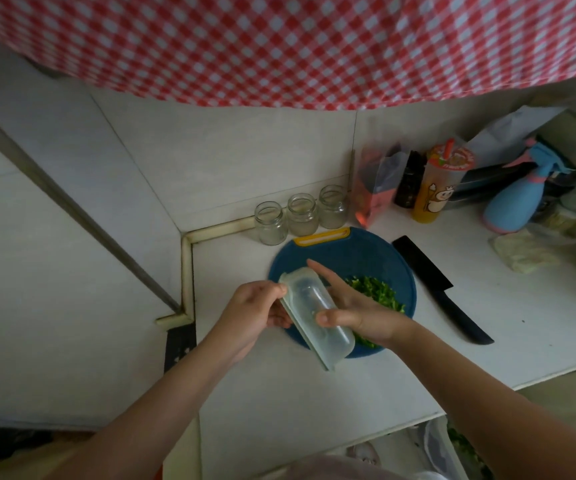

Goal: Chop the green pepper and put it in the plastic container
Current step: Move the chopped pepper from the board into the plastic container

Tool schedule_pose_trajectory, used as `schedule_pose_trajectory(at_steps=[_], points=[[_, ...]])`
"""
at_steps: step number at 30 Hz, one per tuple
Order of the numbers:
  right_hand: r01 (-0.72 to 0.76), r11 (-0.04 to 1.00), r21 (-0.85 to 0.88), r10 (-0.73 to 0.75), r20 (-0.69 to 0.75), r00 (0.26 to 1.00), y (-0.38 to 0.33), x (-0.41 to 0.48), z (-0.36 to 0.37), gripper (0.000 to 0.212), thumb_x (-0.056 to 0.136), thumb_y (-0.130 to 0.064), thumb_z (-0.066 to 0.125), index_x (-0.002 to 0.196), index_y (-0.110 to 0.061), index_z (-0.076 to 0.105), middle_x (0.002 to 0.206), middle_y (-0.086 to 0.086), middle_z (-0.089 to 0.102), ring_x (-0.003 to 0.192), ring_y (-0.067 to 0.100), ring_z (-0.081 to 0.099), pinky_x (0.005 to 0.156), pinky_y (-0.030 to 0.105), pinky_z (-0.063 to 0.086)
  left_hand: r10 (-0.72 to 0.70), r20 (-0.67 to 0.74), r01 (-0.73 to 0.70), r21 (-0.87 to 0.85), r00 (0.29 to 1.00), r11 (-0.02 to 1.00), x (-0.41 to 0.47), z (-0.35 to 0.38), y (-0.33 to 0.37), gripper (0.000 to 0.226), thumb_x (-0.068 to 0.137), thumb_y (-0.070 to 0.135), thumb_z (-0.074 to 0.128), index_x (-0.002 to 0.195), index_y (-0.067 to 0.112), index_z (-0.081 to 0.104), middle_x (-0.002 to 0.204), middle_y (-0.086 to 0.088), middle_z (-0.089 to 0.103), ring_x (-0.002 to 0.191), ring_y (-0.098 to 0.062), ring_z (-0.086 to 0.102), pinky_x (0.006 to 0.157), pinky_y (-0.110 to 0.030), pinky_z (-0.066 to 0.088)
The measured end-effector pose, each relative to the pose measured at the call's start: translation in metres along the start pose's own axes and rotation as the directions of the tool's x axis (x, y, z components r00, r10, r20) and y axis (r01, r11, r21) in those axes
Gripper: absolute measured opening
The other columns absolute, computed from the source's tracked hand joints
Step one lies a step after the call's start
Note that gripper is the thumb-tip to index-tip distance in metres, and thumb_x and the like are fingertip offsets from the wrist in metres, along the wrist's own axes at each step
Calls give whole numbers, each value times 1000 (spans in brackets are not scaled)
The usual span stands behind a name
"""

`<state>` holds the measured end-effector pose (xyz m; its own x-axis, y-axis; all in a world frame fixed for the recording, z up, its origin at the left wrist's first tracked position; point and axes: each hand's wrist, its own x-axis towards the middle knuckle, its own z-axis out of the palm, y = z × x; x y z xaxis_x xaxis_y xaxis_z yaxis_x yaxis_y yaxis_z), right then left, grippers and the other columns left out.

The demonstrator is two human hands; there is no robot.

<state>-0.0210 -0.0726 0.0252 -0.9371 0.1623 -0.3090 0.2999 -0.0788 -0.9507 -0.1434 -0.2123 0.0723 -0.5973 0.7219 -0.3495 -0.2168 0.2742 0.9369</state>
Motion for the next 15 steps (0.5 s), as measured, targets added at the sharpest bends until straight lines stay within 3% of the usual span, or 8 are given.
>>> schedule_pose_trajectory(at_steps=[4, 7, 10, 15], points=[[-36, 999, -14, 37, 47, 998, 2, 3, 3, 100, 63, -45, 74, 142, -51, 13, 143, -11, 39, 130, 6, 42, 110, 36, 36, -32, -8, 32, -38, 999, 999, -4, -2, -1, 28, 93, 7, 43, 68, 7, 56, 56, -2, 54, 56, -12, 54, 51, -23, 45], [-66, 994, -84, 71, 68, 995, -1, -1, 1, 109, 62, -50, 78, 143, -52, 5, 147, -10, 34, 132, 5, 37, 113, 34, 33, 49, -3, -48, 134, 999, 990, -7, -5, -7, 29, 94, 8, 45, 65, 9, 51, 55, 1, 52, 56, -11, 51, 53, -20, 45], [-14, 989, -145, 25, 75, 997, -8, -3, 2, 122, 58, -50, 83, 144, -51, -3, 152, -15, 23, 137, 4, 30, 115, 35, 31, 182, 184, -240, 370, 966, 897, -11, -5, -7, 26, 91, 14, 55, 67, 12, 45, 58, 9, 48, 55, -4, 48, 56, -20, 43], [134, 954, -269, -152, -46, 987, -26, -12, 0, 118, 56, -36, 87, 141, -57, 7, 144, -20, 21, 135, -1, 25, 113, 32, 31, 277, 379, -434, 437, 883, 788, -16, 2, 10, 32, 75, 47, 52, 66, 19, 40, 55, 17, 45, 52, 1, 37, 51, -16, 32]])
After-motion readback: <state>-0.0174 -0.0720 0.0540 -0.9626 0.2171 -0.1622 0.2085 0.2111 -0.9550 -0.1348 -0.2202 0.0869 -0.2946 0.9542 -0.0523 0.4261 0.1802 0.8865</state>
